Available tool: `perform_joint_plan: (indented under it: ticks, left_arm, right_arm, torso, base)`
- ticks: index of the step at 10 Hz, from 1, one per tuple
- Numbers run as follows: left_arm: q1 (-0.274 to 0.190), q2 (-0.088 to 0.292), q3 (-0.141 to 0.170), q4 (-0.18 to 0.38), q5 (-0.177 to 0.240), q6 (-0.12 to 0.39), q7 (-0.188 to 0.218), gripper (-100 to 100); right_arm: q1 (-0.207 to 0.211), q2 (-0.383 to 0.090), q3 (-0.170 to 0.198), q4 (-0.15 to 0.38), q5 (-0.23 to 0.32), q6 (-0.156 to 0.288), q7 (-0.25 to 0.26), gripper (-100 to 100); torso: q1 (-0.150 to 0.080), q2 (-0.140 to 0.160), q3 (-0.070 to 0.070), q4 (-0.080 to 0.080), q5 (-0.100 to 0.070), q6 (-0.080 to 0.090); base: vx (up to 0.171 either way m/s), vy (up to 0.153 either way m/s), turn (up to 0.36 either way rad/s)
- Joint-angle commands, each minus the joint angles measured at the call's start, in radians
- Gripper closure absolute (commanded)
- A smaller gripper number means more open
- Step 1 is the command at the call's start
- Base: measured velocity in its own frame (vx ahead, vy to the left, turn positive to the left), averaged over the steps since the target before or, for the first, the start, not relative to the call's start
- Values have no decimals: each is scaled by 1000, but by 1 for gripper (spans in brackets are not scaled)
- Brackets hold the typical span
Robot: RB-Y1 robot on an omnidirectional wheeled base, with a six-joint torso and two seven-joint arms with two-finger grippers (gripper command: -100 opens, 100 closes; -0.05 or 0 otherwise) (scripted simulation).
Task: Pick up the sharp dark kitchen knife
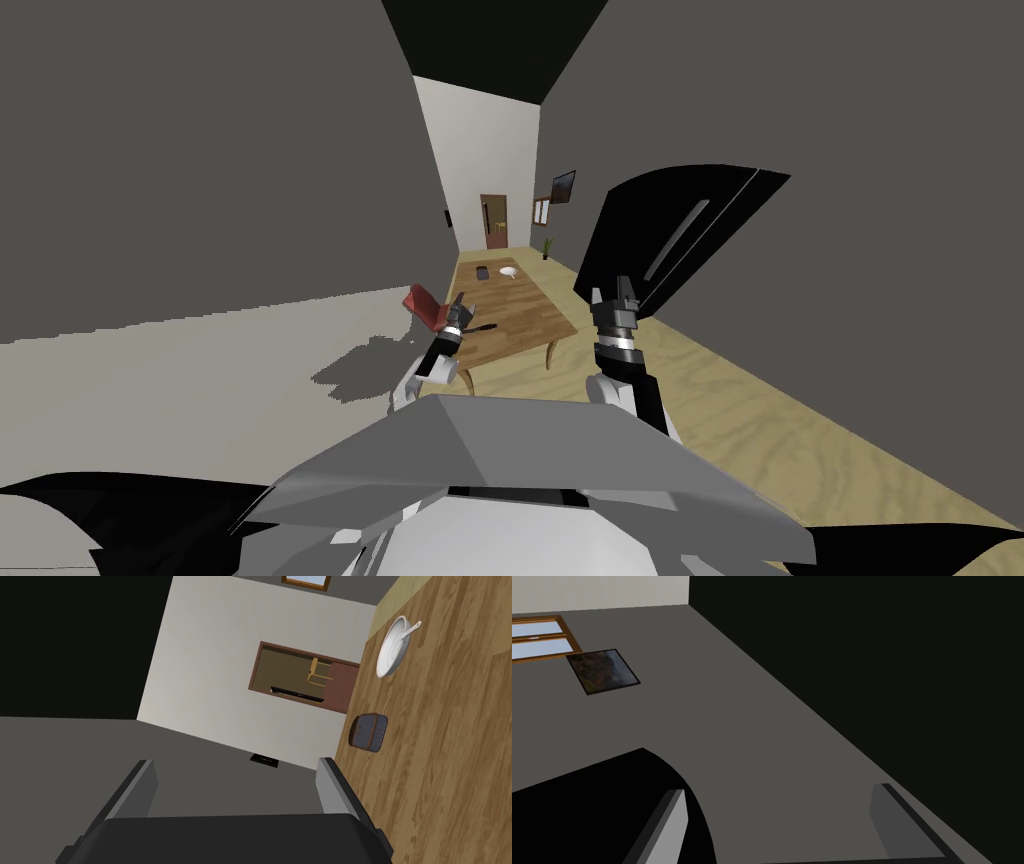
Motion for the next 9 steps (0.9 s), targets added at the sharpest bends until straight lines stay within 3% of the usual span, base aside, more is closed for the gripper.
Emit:
perform_joint_plan:
  ticks: [1, 4, 5, 6, 7, 8, 9]
  left_arm:
    - [-20, 8, 4, 22, 5, 48, 11, -100]
    - [-82, 26, 10, 111, 20, 126, 43, -100]
    - [-82, 26, 10, 111, 20, 151, 43, -100]
    - [-113, 33, 15, 157, 27, 183, 57, -100]
    - [-113, 33, 15, 157, 27, 204, 57, -100]
    - [-145, 41, 22, 205, 35, 232, 72, -100]
    - [-145, 41, 22, 205, 35, 257, 72, -100]
  right_arm:
    - [0, 0, 0, 0, 0, 0, 0, 0]
    - [0, 0, 0, 0, 0, 0, 0, 0]
    - [0, 0, 0, 0, 0, 0, 0, 0]
    - [0, 0, 0, 0, 0, 0, 0, 0]
    - [0, 0, 0, 0, 0, 0, 0, 0]
    - [0, 0, 0, 0, 0, 0, 0, 0]
    - [0, 0, 0, 0, 0, 0, 0, 0]
  torso:
    - [0, 0, 0, 0, 0, 0]
    - [0, 0, 0, 0, 0, -1]
    - [0, 0, 0, 0, 0, 0]
    - [1, 0, 0, 0, 0, -1]
    - [0, 0, 0, 0, 0, 0]
    - [1, 0, 0, 0, 0, -1]
    - [0, 0, 0, 0, 0, 0]
  base:
    - [-17, -3, -75]
    - [-18, -6, -121]
    - [-17, 1, -64]
    - [-17, -5, -133]
    - [-14, -1, -69]
    - [-18, -5, -119]
    - [-15, -1, -87]
